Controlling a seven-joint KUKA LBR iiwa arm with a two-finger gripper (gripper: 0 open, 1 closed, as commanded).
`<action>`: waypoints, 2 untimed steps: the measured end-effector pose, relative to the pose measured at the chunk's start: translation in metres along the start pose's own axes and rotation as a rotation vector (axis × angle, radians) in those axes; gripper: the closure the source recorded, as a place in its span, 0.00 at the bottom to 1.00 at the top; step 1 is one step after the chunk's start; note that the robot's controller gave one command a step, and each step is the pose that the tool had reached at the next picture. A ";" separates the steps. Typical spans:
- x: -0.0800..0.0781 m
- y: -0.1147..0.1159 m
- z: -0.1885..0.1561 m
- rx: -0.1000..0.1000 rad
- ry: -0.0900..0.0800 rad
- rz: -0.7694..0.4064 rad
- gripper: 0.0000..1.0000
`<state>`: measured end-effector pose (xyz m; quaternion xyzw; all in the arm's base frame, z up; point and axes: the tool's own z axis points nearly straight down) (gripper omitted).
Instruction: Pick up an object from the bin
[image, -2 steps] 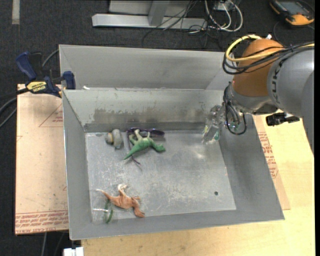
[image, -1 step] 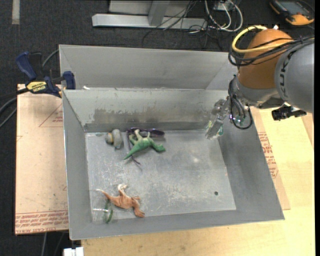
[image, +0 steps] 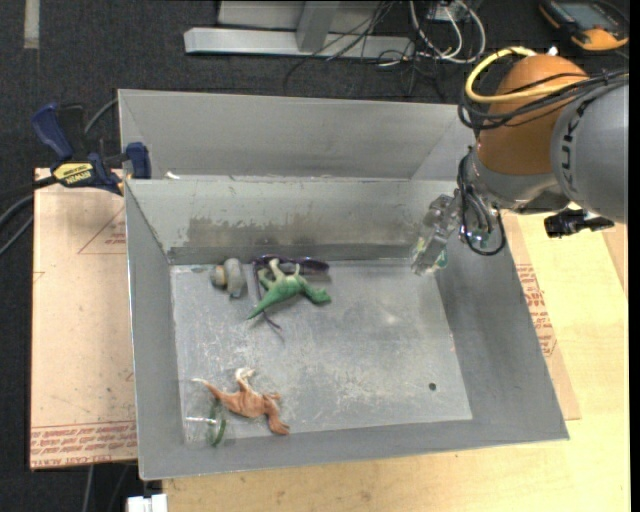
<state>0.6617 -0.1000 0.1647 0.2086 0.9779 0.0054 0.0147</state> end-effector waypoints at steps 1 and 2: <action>0.001 0.000 -0.012 0.001 0.002 0.000 1.00; 0.000 0.001 -0.002 0.000 -0.002 -0.002 1.00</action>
Offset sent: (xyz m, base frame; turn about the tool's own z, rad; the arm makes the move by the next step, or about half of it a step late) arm 0.0001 0.0000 0.0026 0.0000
